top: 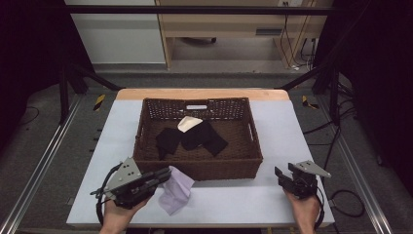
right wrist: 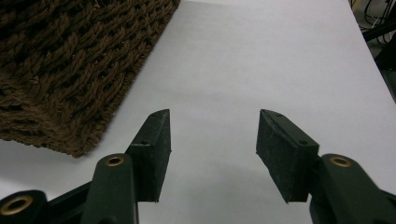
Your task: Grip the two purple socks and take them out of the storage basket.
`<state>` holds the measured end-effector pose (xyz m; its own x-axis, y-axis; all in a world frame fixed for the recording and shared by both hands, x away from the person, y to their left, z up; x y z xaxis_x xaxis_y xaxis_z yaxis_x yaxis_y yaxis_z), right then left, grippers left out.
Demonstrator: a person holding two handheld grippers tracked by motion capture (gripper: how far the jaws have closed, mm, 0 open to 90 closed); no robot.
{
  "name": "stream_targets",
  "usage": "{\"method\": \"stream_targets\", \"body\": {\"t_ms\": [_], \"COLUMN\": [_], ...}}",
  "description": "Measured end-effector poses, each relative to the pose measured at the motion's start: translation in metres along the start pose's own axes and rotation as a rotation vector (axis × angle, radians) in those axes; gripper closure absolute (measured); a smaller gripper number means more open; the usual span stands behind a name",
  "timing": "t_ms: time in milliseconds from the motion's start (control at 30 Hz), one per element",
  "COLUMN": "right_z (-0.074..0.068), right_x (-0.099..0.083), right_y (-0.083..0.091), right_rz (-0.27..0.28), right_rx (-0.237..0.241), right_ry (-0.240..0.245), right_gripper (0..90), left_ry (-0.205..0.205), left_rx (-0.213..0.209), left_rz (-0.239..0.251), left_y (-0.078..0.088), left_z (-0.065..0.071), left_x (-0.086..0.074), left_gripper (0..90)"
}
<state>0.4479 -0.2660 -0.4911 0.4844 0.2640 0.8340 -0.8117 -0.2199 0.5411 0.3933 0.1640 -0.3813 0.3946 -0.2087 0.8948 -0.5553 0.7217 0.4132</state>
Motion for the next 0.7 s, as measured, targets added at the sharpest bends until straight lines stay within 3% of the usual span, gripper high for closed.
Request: {"method": "stream_targets", "body": {"t_ms": [400,700], "right_z": [-0.001,-0.004], "right_x": [-0.002,-0.004], "right_y": [-0.002,-0.006], "right_rz": [-0.007,-0.023], "right_rx": [0.004,0.005], "right_ry": [-0.004,0.006], "right_gripper": [44.9,44.0], "left_ry": [0.033,0.046], "left_rx": [0.02,0.039], "left_rz": [-0.146,-0.189], "left_y": [-0.053,-0.068], "left_z": [-0.009,-0.016], "left_x": [-0.042,-0.057], "left_gripper": [84.2,83.1]}}
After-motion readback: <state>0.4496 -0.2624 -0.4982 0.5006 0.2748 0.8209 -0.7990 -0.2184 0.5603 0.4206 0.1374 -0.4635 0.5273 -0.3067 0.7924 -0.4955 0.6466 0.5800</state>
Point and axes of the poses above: each handheld gripper's, and its own axes: y roughly backward along the jaws, x roughly out of its top, z roughly to its right, the point moved 4 cm from there along -y, roughly forward along the jaws, and after that the axes turned 9 degrees about y, right-handed, at the moved point
